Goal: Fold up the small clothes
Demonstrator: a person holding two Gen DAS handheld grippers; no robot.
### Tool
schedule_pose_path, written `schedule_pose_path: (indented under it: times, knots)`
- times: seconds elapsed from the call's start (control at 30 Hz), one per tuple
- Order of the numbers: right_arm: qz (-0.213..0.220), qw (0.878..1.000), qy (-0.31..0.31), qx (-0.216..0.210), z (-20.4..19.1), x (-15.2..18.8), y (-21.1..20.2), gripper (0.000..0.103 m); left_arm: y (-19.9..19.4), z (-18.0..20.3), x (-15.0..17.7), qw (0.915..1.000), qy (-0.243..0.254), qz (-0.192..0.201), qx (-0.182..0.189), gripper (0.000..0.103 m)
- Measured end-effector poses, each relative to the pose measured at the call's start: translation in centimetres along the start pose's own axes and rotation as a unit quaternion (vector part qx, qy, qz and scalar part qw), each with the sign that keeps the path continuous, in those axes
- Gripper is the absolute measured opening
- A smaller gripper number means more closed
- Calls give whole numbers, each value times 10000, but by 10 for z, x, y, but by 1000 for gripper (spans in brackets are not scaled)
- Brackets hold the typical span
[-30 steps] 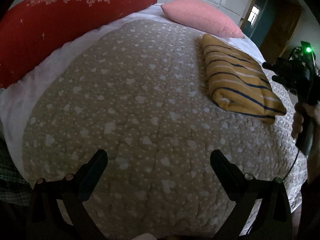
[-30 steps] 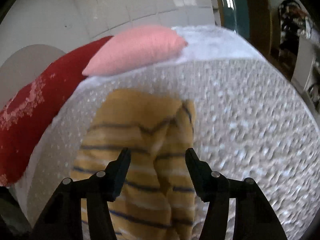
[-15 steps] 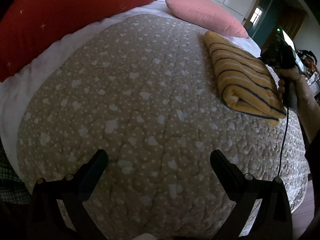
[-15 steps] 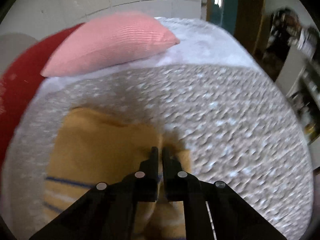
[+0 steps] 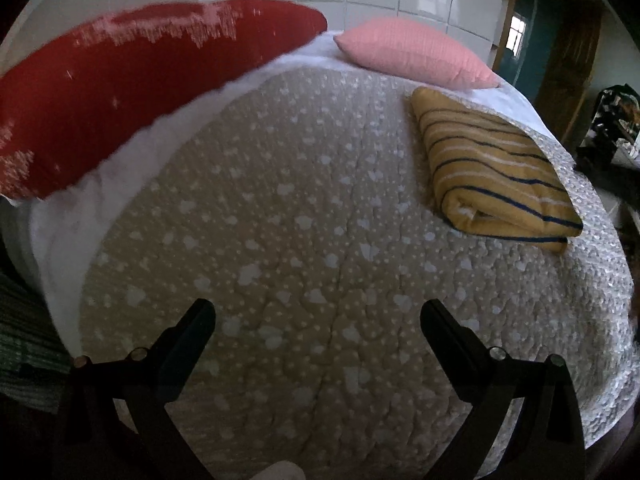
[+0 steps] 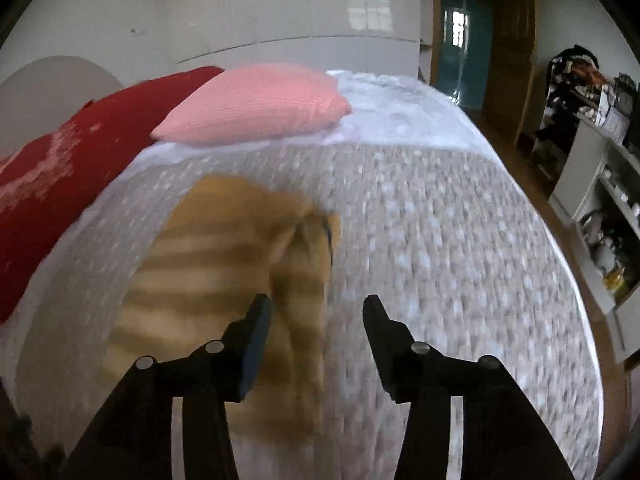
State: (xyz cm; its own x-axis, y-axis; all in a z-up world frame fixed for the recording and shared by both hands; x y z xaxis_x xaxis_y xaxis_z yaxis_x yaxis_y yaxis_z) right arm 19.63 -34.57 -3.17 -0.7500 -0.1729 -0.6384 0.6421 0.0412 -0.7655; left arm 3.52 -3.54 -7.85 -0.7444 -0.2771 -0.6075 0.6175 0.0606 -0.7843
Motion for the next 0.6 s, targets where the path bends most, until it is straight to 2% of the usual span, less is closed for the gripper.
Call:
schedule_pose_path:
  times: [0.1, 0.27, 0.43, 0.6]
  knots:
    - [-121, 9999, -76, -83, -12, 48, -21, 65, -9, 7, 2, 9999, 105, 55, -39, 102]
    - [-315, 9993, -186, 2, -30, 119, -38, 70, -14, 31, 17, 9991, 385, -141, 81, 102]
    - [-333, 9993, 6, -170, -38, 149, -42, 72, -20, 56, 29, 9972, 722, -190, 105, 102]
    - [-141, 9998, 19, -101, -35, 149, -51, 74, -16, 69, 39, 9955, 858, -334, 200, 102]
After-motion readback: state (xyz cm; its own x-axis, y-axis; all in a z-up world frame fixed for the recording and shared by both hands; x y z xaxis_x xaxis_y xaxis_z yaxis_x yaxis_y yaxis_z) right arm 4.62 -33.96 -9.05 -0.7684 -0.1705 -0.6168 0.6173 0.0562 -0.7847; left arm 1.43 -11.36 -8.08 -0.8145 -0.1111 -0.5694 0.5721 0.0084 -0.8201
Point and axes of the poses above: each gripper's, at about its wrist camera, not at the fingertips, and y roughly the way its jaws point, z to its right, x to its underside, the point moved 10 cm from there along y, roughly the way its jaws point, and after that the axes turned 8 degrees about -y, right-handed, at the moved point
